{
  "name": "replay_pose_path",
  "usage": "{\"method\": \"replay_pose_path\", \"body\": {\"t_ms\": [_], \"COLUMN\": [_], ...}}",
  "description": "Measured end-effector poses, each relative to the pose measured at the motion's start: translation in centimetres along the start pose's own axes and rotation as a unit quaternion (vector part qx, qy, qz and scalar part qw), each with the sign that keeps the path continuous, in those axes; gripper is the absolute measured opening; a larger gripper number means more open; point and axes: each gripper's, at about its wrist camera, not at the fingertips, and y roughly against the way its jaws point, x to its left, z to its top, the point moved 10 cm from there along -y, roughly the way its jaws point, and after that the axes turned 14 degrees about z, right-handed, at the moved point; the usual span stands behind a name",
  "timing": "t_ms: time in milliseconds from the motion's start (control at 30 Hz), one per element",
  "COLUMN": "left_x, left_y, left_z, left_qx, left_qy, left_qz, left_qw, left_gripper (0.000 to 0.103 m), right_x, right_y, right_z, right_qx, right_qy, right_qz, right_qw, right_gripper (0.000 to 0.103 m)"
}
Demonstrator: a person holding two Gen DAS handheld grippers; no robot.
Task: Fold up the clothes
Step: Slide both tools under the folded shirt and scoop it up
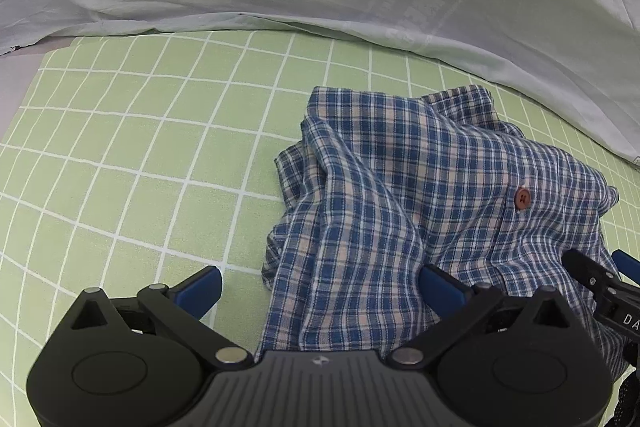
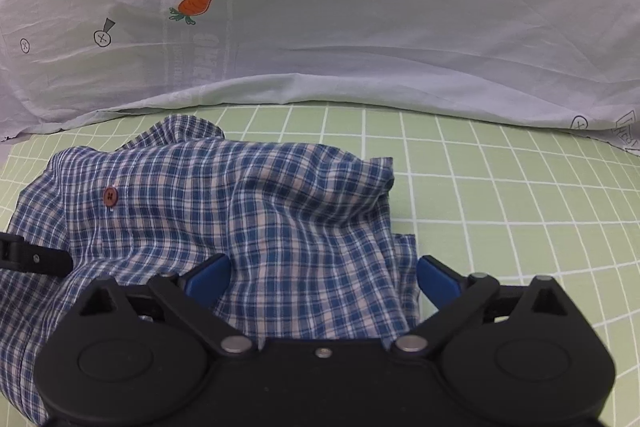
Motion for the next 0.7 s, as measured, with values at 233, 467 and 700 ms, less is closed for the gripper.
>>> {"method": "replay_pose_path", "body": {"t_ms": [233, 467, 700], "left_x": [0.0, -0.6, -2.7], "left_y": [-0.6, -0.7, 0.2], "left_z": [-0.2, -0.1, -0.6], "left_qx": [0.003, -0.005, -0.015], "left_qy": [-0.018, -0.040, -0.051], "left_qz": [-0.025, -0.037, -0.101], "left_qw": [0.9995, 0.9985, 0.9935], "left_gripper": [0.103, 0.103, 0.100], "right_x": [-0.9, -0.3, 3.5], "right_y": [-1.1, -1.7, -2.6], "right_z": [-0.8, -0.4, -0.2], "right_qx": [0.018, 0.016, 0.026], "right_qy": [-0.049, -0.053, -0.057], "right_qz": [0.027, 0.063, 0.157], "right_qw": [0.998, 0.996, 0.986], "right_gripper": [0.103, 0.103, 0.102]}}
